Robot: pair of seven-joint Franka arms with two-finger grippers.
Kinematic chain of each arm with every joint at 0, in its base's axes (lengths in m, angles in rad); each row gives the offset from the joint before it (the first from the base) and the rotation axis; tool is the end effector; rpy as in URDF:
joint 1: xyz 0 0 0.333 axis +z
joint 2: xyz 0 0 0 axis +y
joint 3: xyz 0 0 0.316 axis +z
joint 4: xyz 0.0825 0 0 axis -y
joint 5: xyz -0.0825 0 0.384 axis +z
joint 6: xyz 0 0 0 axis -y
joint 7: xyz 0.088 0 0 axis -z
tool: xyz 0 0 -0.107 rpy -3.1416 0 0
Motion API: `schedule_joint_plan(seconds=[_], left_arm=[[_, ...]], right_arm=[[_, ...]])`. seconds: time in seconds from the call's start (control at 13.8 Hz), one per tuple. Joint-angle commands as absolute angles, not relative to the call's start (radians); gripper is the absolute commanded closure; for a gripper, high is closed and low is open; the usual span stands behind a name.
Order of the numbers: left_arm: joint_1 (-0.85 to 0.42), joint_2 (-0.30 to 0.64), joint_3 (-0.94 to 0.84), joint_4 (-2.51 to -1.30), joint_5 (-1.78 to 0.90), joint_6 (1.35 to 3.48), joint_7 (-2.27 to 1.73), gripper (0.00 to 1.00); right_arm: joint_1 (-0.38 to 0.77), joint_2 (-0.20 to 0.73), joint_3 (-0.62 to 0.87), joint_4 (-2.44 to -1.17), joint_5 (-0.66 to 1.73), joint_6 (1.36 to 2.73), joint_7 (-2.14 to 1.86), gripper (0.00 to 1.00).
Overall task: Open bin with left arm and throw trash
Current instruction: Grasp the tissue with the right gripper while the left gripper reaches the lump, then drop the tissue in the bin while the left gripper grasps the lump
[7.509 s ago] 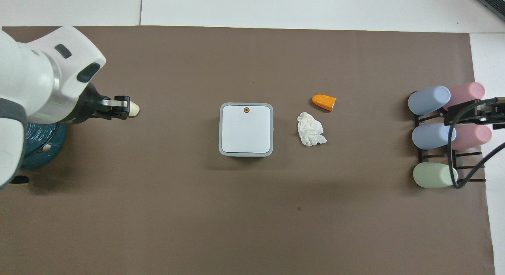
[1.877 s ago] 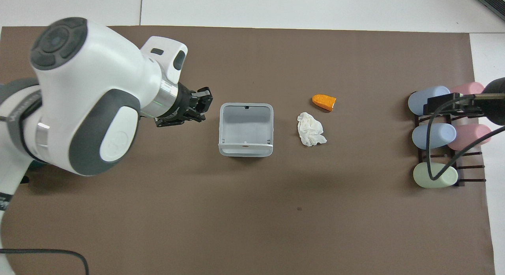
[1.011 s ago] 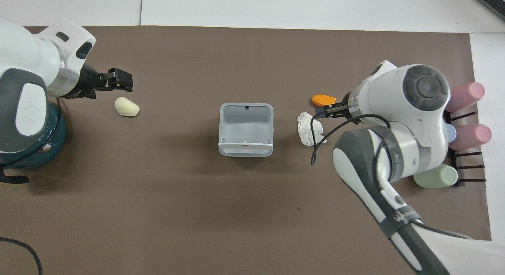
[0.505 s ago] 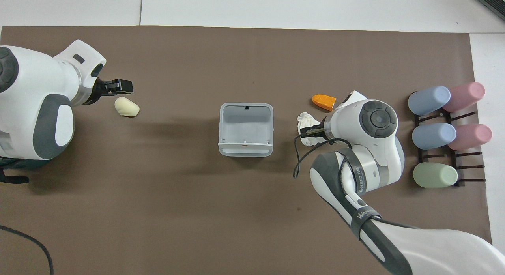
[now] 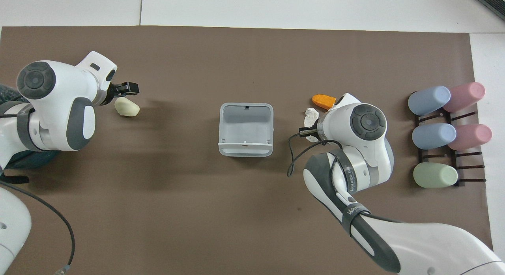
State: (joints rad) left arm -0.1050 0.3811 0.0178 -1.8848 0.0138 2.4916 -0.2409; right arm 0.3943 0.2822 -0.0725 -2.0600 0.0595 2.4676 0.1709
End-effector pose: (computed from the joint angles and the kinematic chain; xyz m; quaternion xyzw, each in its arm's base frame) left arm 0.6490 -0.0576 0.3285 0.9911 0.0703 0.1124 0.0105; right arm 0.5696 0.1911 0.3102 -0.9964 -0.0553 -0.0588 0.0251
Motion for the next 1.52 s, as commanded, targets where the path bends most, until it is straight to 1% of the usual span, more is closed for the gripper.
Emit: schedule_joint_plan(seconds=[0.0,0.14,0.22,0.29,0.36,0.58,0.72,0.87,1.01,1.16,1.3,1.37,1.44], left_arm=[[-0.092,0.373,0.009,-1.946,0.035,2.546,-0.270,0.05],[-0.101,0.368,0.009,-1.979,0.035,2.556,-0.303,0.07],[-0.106,0.365,0.009,-1.988,0.035,2.556,-0.320,0.09],[-0.109,0.364,0.008,-1.996,0.035,2.556,-0.325,0.14],[-0.109,0.362,0.008,-1.999,0.035,2.554,-0.324,0.24],[-0.109,0.364,0.006,-1.991,0.035,2.545,-0.324,0.76],[-0.120,0.367,0.006,-1.974,0.035,2.543,-0.322,0.99],[-0.141,0.371,0.008,-1.932,0.035,2.508,-0.324,1.00],[-0.159,0.385,0.008,-1.843,0.034,2.413,-0.324,1.00],[-0.170,0.403,0.006,-1.758,0.025,2.340,-0.325,1.00],[-0.186,0.408,0.006,-1.703,0.006,2.303,-0.325,1.00],[-0.187,0.408,0.005,-1.681,-0.012,2.284,-0.325,1.00],[-0.192,0.410,0.005,-1.660,-0.050,2.264,-0.327,1.00]], right_arm=[[0.368,0.247,-0.067,-1.973,0.084,2.334,0.216,1.00],[0.356,0.223,-0.067,-1.867,0.115,2.205,0.290,1.00],[0.354,0.224,-0.067,-1.812,0.173,2.159,0.323,1.00],[0.353,0.224,-0.067,-1.777,0.258,2.140,0.339,1.00],[0.351,0.225,-0.069,-1.757,0.317,2.138,0.341,1.00],[0.405,0.251,-0.064,-1.652,0.308,2.114,0.368,1.00],[0.464,0.270,-0.064,-1.609,0.259,2.114,0.458,1.00],[0.523,0.282,-0.064,-1.603,0.252,2.129,0.535,1.00],[0.564,0.287,-0.063,-1.603,0.258,2.126,0.545,1.00],[0.571,0.288,-0.061,-1.605,0.276,2.122,0.564,1.00],[0.574,0.308,-0.058,-1.611,0.314,2.131,0.604,1.00],[0.574,0.310,-0.058,-1.612,0.319,2.131,0.604,0.93],[0.574,0.310,-0.058,-1.617,0.319,2.132,0.604,0.88]])
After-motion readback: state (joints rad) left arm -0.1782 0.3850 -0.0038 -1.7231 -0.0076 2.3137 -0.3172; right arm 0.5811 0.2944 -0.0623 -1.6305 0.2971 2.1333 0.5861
